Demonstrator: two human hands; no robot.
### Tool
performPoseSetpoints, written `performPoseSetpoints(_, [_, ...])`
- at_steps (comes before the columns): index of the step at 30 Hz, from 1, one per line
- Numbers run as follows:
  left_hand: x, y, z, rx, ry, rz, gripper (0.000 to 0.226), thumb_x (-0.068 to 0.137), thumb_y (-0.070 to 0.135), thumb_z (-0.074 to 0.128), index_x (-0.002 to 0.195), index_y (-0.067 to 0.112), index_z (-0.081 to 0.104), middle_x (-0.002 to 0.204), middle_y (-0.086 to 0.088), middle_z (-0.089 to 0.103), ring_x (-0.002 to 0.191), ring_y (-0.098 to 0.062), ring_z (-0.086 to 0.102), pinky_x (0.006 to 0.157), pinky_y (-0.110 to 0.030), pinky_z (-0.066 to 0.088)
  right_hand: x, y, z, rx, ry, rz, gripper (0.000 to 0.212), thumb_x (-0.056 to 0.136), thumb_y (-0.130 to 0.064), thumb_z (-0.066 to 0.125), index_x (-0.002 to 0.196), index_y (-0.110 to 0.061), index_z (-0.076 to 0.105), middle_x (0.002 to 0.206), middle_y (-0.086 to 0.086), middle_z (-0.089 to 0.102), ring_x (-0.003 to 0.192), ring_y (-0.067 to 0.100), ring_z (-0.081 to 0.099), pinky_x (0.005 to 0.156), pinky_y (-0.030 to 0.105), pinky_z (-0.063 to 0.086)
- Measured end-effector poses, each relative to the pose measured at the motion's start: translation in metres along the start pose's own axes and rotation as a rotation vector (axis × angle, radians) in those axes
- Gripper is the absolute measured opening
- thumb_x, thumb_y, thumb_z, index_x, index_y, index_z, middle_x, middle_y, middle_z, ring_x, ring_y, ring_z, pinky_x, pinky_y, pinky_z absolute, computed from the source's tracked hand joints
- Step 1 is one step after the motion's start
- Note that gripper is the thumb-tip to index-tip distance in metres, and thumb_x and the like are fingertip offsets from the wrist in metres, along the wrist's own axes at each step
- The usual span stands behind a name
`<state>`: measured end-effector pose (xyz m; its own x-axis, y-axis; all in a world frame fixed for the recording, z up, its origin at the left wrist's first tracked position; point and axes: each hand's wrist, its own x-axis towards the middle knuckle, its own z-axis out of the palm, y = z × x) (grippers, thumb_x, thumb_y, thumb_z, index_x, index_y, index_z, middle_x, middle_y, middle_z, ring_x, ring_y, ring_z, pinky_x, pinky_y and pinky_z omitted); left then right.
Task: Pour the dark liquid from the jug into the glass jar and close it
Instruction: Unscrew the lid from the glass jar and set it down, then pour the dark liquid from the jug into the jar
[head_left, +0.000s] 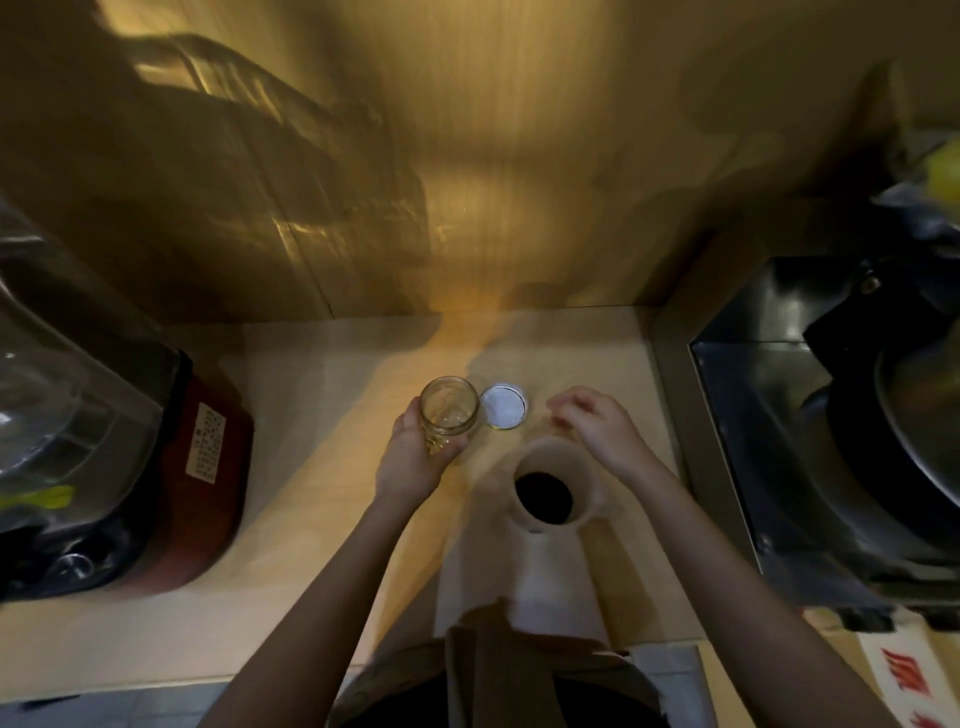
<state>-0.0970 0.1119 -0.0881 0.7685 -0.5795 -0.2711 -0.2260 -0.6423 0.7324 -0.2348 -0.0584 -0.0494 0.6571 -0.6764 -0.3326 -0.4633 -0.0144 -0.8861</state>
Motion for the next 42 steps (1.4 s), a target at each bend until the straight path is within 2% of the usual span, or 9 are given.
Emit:
performPoseSetpoints(5, [-0.001,0.002,-0.001,0.023,-0.026,-0.011,0.084,0.075,0.038,0.066,0.142,0.01,0.023,0.144,-0.017,0.039,0.128,-0.033,0.043,0.099,-0.039,0.038,-0.048,0.032,0.002,0.151,0.23,0.005,0.013,0.09,-0.005,0.055,0.084,-0.008,0.066,0.079,-0.002,0.064,0.076,0.007,0.055,0.064,0.006,0.041])
performPoseSetpoints(9, [-0.002,0.002,-0.001,0.057,-0.025,-0.006,0.083,0.076,0.04,0.064,0.141,0.011,0.023,0.144,-0.016,0.039,0.126,-0.035,0.044,0.098,-0.043,0.04,-0.066,0.059,0.011,0.176,0.306,0.02,0.008,0.09,-0.006,0.059,0.085,-0.002,0.064,0.078,0.003,0.061,0.076,0.013,0.053,0.067,0.019,0.042])
performPoseSetpoints(12, [-0.003,0.002,-0.001,0.046,-0.017,-0.008,0.083,0.076,0.041,0.065,0.141,0.01,0.024,0.144,-0.017,0.039,0.127,-0.036,0.044,0.1,-0.044,0.04,-0.073,0.067,0.018,0.233,0.338,0.026,0.023,0.092,-0.012,0.059,0.079,0.008,0.058,0.071,0.006,0.053,0.069,0.011,0.047,0.059,0.014,0.037])
performPoseSetpoints(16, [-0.004,0.001,-0.001,0.038,-0.014,-0.006,0.084,0.076,0.041,0.065,0.141,0.009,0.023,0.144,-0.018,0.038,0.127,-0.035,0.043,0.1,-0.042,0.039,-0.077,0.068,0.024,0.282,0.378,0.028,0.04,0.093,-0.016,0.059,0.054,-0.015,0.046,0.054,-0.002,0.039,0.049,0.001,0.037,0.049,0.015,0.032])
performPoseSetpoints(23, [-0.006,-0.004,0.0,-0.169,0.032,-0.091,0.096,0.069,0.037,0.073,0.143,0.01,0.019,0.147,-0.015,0.033,0.13,-0.032,0.041,0.103,-0.039,0.039,-0.063,0.063,0.029,0.465,0.468,0.068,0.031,0.09,-0.011,0.059,0.061,0.001,0.055,0.065,0.011,0.043,0.064,0.015,0.043,0.057,0.025,0.037])
performPoseSetpoints(27, [-0.014,-0.006,0.0,-0.366,0.229,-0.097,0.058,0.075,0.033,0.057,0.125,0.007,0.045,0.115,-0.016,0.058,0.095,-0.03,0.059,0.08,-0.04,0.049,-0.045,0.052,0.028,0.425,0.49,0.034,0.034,0.089,-0.006,0.06,0.058,-0.008,0.047,0.061,0.005,0.037,0.054,0.005,0.036,0.048,0.022,0.031])
performPoseSetpoints(30, [-0.017,-0.007,0.005,-0.505,0.345,-0.147,0.034,0.078,0.031,0.04,0.093,0.006,0.058,0.089,-0.013,0.06,0.089,-0.035,0.057,0.077,-0.04,0.045,-0.029,0.041,0.027,0.419,0.508,0.019,0.037,0.088,-0.006,0.059,0.055,-0.012,0.043,0.055,0.001,0.033,0.05,0.003,0.031,0.048,0.023,0.028])
performPoseSetpoints(36, [-0.006,-0.006,0.015,-0.763,0.367,-0.396,0.041,0.091,0.03,0.034,0.084,0.0,0.06,0.082,-0.015,0.056,0.077,-0.025,0.049,0.068,-0.033,0.039,-0.008,0.021,0.024,0.431,0.551,-0.005,0.044,0.089,-0.007,0.058,0.048,-0.012,0.043,0.044,-0.006,0.038,0.039,0.001,0.036,0.042,0.017,0.035])
performPoseSetpoints(42, [-0.009,-0.009,0.028,-0.554,0.419,-0.27,0.041,0.091,0.03,0.03,0.07,0.004,0.054,0.072,-0.015,0.055,0.069,-0.026,0.047,0.066,-0.035,0.036,0.002,0.02,0.029,0.48,0.531,0.046,0.044,0.09,-0.011,0.059,0.048,-0.012,0.046,0.047,-0.001,0.042,0.046,0.006,0.044,0.049,0.018,0.041])
